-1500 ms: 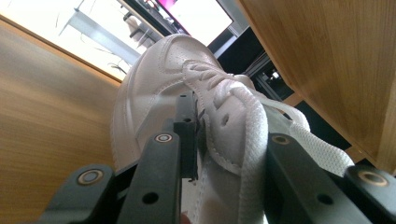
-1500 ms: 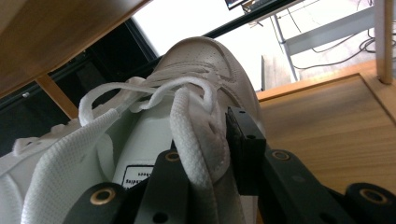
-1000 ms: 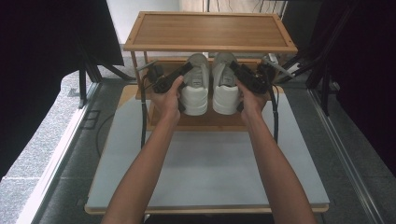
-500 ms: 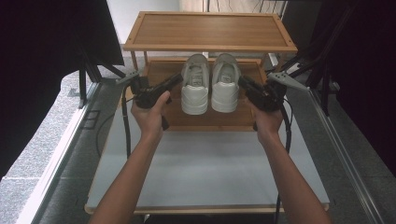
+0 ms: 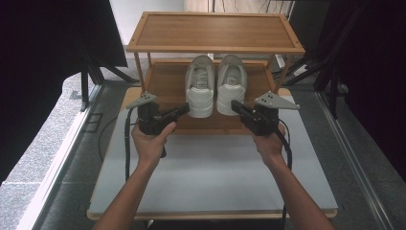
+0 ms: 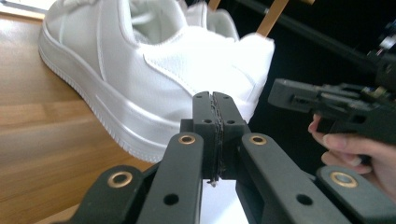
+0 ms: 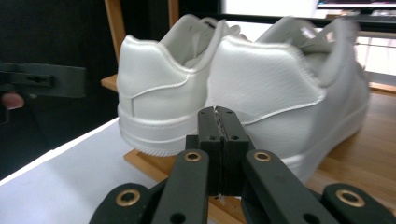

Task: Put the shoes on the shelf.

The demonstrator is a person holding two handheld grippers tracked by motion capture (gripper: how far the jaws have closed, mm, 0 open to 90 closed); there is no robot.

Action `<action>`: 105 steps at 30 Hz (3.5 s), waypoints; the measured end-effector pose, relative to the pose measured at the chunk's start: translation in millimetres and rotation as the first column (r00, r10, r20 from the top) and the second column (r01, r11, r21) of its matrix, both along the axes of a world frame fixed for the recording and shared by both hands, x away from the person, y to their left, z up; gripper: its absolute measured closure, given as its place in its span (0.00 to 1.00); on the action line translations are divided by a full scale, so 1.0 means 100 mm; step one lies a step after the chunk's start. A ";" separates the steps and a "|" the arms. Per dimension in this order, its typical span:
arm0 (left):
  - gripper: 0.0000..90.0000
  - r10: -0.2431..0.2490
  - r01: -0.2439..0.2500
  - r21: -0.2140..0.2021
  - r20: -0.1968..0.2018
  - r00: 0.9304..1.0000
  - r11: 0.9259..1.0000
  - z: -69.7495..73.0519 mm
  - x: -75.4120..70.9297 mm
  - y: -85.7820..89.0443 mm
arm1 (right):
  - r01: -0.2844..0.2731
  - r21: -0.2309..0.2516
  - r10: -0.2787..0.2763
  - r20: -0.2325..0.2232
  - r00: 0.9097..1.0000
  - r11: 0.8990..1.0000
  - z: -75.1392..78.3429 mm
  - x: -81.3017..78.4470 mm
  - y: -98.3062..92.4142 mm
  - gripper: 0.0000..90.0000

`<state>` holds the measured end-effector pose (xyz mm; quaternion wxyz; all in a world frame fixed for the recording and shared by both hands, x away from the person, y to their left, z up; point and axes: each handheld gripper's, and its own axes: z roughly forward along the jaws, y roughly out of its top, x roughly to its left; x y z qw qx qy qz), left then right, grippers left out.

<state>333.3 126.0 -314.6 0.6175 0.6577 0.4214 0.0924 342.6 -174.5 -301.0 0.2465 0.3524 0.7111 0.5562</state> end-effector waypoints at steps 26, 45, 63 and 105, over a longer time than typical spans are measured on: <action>1.00 0.005 -0.005 0.003 -0.036 0.999 1.000 -0.15 0.31 -0.33 | 0.009 -0.009 -0.009 -0.015 1.000 1.000 -0.13 0.10 0.05 0.99; 0.96 -0.017 0.016 -0.028 -0.042 0.999 0.999 -0.18 0.34 -0.34 | 0.008 -0.020 -0.009 -0.039 0.999 1.000 -0.11 0.26 0.03 0.99; 0.64 -0.076 0.077 -0.022 0.035 0.996 0.997 -0.12 0.28 -0.37 | -0.007 0.054 0.008 -0.011 1.000 0.998 -0.15 0.17 -0.04 0.78; 0.48 -0.013 0.021 0.086 -0.096 0.995 0.996 -1.28 -0.88 0.39 | 0.054 0.143 -0.052 -0.019 0.998 0.988 -1.18 -1.00 -1.13 0.47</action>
